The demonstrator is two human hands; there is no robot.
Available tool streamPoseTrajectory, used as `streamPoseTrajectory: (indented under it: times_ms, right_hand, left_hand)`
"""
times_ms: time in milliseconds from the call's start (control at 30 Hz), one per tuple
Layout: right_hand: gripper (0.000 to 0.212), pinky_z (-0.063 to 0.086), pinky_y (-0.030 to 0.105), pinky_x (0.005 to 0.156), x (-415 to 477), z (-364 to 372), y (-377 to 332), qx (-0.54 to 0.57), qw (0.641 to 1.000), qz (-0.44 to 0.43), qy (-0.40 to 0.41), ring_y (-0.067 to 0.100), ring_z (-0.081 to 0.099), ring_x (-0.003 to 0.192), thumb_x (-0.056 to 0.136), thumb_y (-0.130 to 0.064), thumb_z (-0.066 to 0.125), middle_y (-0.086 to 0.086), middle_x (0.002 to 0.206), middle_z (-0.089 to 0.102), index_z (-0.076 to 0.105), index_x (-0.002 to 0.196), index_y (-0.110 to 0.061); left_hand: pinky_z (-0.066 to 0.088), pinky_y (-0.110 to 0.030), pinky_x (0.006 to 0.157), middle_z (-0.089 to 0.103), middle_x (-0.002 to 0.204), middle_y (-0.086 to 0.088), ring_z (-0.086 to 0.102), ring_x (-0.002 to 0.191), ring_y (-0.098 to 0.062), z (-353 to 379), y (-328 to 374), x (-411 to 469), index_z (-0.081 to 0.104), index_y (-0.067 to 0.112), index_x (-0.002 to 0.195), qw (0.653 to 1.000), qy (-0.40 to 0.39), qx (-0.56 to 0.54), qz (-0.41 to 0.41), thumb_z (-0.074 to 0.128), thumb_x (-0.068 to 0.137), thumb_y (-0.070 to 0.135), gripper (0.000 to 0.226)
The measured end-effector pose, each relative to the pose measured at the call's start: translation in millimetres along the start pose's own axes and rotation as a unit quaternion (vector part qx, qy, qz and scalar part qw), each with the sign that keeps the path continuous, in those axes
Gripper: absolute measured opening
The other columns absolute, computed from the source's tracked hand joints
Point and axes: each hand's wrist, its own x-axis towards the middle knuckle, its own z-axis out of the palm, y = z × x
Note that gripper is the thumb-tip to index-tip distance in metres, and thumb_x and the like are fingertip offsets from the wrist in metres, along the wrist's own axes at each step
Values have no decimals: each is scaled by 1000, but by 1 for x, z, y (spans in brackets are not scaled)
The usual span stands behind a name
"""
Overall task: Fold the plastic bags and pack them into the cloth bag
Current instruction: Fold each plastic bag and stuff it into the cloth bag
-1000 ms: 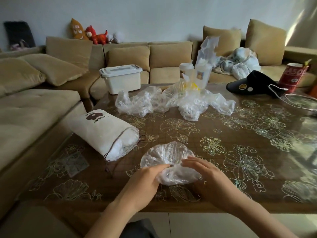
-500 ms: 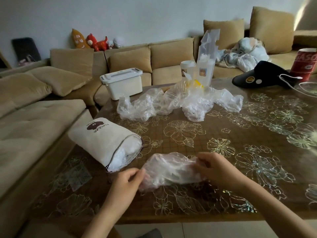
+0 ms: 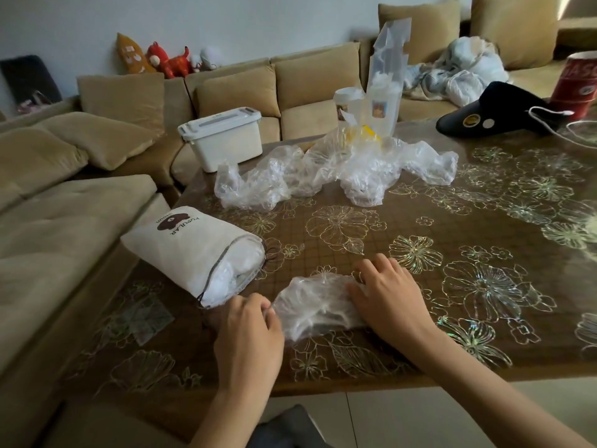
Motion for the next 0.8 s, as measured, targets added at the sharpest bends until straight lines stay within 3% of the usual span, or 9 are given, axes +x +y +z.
streamPoseTrajectory:
  times_ms: [133, 233, 300, 333, 433, 533, 633, 733, 800]
  right_hand:
    - [32, 34, 27, 94, -3, -6, -2, 94, 995, 7, -9, 18, 46, 110, 95, -31, 50, 1, 120, 52, 54, 123, -15]
    - [28, 37, 27, 94, -9, -13, 2, 136, 990, 18, 16, 16, 48, 107, 93, -26, 56, 0, 116, 55, 57, 118, -14]
    - [23, 42, 27, 92, -19, -18, 6, 176, 983, 47, 30, 13, 50, 103, 91, -20, 58, -4, 111, 56, 59, 113, -14]
    - [18, 44, 26, 88, -24, -23, 7, 194, 978, 58, 44, 12, 52, 100, 90, -18, 59, -6, 107, 57, 60, 109, -16]
    - [6, 48, 21, 67, -42, -35, 4, 286, 950, 111, 62, 7, 56, 74, 88, -13, 61, -6, 83, 61, 59, 84, -17]
    - [22, 48, 24, 58, -47, -50, -8, 485, 847, 203, -76, 11, 58, 59, 84, -29, 65, 8, 73, 67, 64, 82, -7]
    - [56, 55, 32, 82, -42, -47, -24, 575, 750, 213, -248, 17, 69, 88, 72, -51, 72, 11, 102, 70, 62, 106, -8]
    - [67, 49, 39, 97, -28, -40, -48, 658, 686, 181, -253, 23, 66, 102, 72, -48, 72, 11, 114, 67, 54, 122, -7]
    - [45, 54, 33, 81, -18, -42, -64, 711, 648, 179, -207, 24, 68, 80, 82, -36, 67, 12, 92, 71, 61, 108, 0]
  left_hand:
    - [35, -30, 100, 43, 139, -2, 37, 126, -17, 6, 11, 12, 45, 18, 137, 999, -44, 12, -1, 35, 96, 46, 51]
    - [31, -37, 107, 47, 137, -3, 36, 130, -22, 19, 11, 24, 60, 18, 117, 994, -108, 33, -2, 42, 93, 50, 44]
    - [45, -42, 94, 59, 107, -5, 55, 109, -26, 23, 13, 24, 60, 17, 76, 994, -108, -26, -18, 55, 89, 35, 23]
    - [51, -42, 80, 59, 90, -4, 60, 91, -25, 22, 17, 24, 55, 16, 68, 992, -97, -73, -29, 58, 87, 28, 22]
    - [46, -25, 51, 60, 78, -4, 56, 65, -16, 11, 24, 21, 57, 14, 80, 964, -104, -224, -99, 60, 87, 22, 11]
    - [54, -29, 68, 68, 98, -13, 64, 84, -24, -7, 21, 25, 62, 8, 94, 845, -137, -476, -204, 67, 84, 20, 16]
    - [53, -37, 77, 70, 105, -13, 66, 96, -27, -28, 15, 21, 66, 6, 107, 710, -185, -646, -213, 67, 77, 16, 31]
    - [53, -36, 81, 70, 105, -14, 66, 101, -28, -42, 11, 11, 67, 5, 109, 683, -244, -663, -185, 67, 72, 17, 39]
    - [51, -39, 85, 70, 105, -17, 65, 101, -31, -48, 1, 8, 67, 1, 108, 698, -278, -637, -170, 69, 68, 17, 43]
